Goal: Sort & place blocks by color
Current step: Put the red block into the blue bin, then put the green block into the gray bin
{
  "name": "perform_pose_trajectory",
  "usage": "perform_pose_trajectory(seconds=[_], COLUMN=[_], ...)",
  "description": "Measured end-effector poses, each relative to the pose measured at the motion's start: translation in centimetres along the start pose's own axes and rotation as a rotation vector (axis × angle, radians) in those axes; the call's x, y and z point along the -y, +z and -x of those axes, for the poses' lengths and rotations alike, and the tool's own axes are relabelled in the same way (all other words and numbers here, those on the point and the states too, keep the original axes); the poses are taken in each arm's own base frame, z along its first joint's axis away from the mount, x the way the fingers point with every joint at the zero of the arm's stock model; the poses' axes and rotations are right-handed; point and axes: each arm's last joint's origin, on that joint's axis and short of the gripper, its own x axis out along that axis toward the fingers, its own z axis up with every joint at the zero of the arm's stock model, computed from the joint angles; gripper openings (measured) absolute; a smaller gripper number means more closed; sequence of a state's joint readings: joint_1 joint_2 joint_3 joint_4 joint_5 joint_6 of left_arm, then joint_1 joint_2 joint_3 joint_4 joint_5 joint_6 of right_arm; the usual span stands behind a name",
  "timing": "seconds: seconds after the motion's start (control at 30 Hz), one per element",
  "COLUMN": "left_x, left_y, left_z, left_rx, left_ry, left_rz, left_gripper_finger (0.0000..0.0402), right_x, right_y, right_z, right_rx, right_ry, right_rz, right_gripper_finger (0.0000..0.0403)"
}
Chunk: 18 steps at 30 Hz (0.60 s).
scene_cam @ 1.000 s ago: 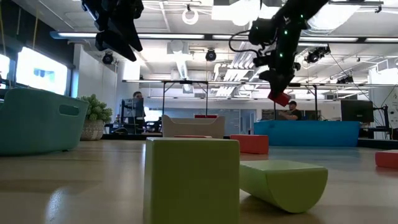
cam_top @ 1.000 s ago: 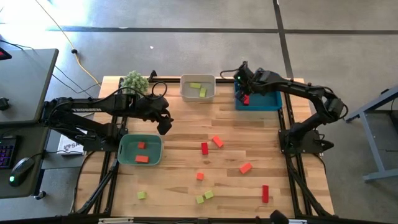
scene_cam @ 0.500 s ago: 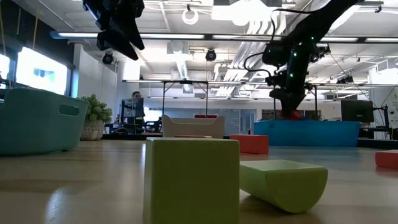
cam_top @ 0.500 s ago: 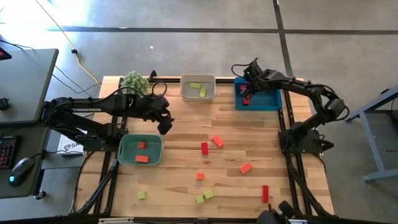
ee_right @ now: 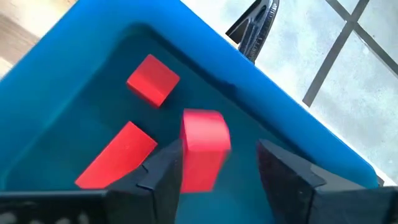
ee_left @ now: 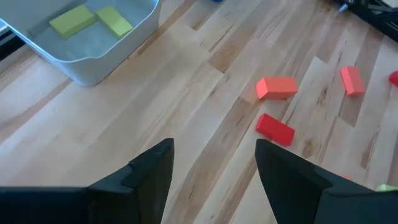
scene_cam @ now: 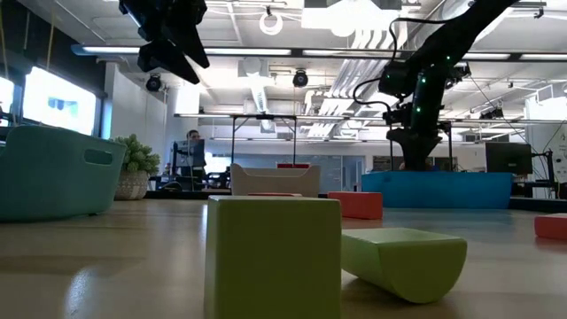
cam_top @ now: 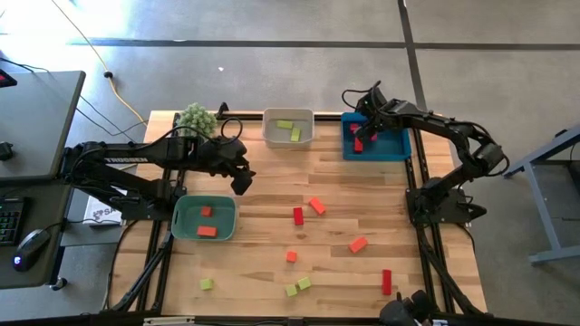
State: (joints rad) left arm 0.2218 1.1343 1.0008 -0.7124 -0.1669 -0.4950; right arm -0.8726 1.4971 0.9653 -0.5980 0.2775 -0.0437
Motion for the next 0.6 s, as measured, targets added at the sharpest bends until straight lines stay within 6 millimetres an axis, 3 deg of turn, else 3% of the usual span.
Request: perform_pose_trajectory(seconds=[0.27, 0.47, 0.6], left_x=[0.1, 0.5, 1.5], left_y=[-0.2, -1.5, -2.9], left_z=[0.0, 0.2, 0.7], left_rx=[-0.032, -0.22, -0.32], left_ry=[-0.035, -0.133, -0.157], left_rz=[0.037, 0.133, 0.109], left_gripper_finger=[0.0216, 0.0216, 0.0216], right_x=[0.2, 0.6, 1.0], right_y=[0.6, 2.4, 3.6], right_z=[0.4, 1.8, 3.0], right_rx=[0.026, 0.088, 0.129], right_ry=[-0.004, -0.003, -0.004], right_rz=[0.001, -0.016, -0.023], right_gripper_finger=[0.0209, 0.021, 0.0211])
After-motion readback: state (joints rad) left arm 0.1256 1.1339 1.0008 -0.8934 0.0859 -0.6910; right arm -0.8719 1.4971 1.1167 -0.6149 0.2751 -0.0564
